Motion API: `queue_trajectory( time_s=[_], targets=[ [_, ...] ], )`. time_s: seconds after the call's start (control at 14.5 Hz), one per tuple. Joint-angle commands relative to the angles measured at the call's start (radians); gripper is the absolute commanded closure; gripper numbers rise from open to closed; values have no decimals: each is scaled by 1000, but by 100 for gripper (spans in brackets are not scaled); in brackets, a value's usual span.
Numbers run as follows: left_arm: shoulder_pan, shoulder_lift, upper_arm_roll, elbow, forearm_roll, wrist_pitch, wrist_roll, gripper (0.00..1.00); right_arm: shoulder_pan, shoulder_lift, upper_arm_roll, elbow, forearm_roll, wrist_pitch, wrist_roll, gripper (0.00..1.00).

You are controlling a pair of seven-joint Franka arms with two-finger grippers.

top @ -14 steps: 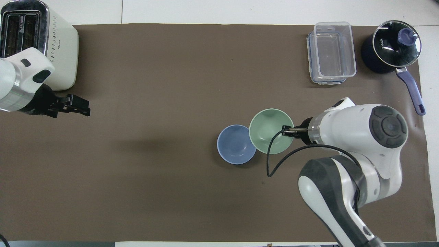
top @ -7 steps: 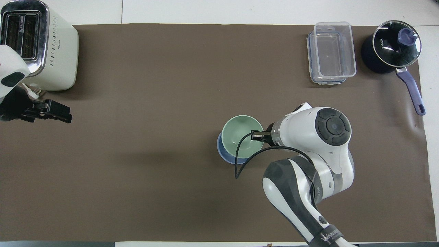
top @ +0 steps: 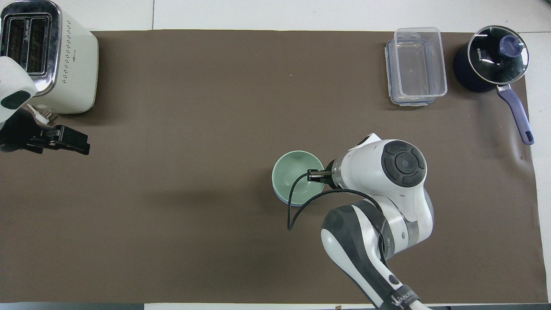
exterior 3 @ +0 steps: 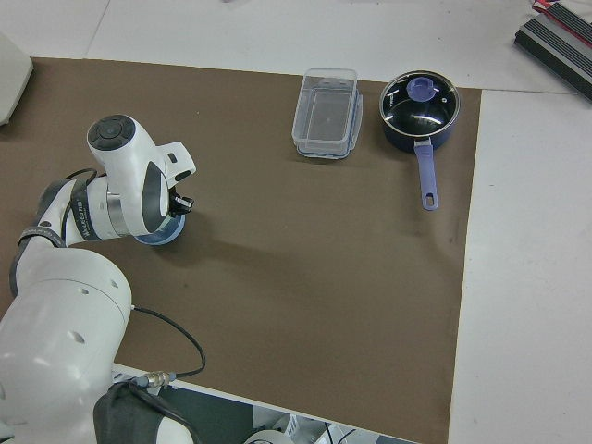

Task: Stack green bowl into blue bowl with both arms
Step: 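Lower the green bowl into the blue bowl with the right gripper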

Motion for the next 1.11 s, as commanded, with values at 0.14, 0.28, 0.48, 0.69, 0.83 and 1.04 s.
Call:
queue_trajectory(
  time_s=[0.14,0.28,0.48,0.69,0.83,1.04],
  targets=[
    [1,1,-4,36,16,-48,-2,0,6,-11,-2,-33,19,30,6,100],
    [3,21,-4,96,13,-97,-9,0,6,-12,-2,-36,19,30,5,100],
    [1,21,-5,92,13,-85,-57,0,6,-12,-2,-37,17,42,0,100],
    [0,21,-5,90,16,-82,-54,0,8,-12,-2,-41,17,59,-1,100],
    [0,18,-5,81,14,-80,-49,0,10,-11,-2,-39,17,60,-1,100],
    [-2,12,-5,62,14,-62,-57,0,10,-11,-2,-39,17,59,-1,100]
  ],
)
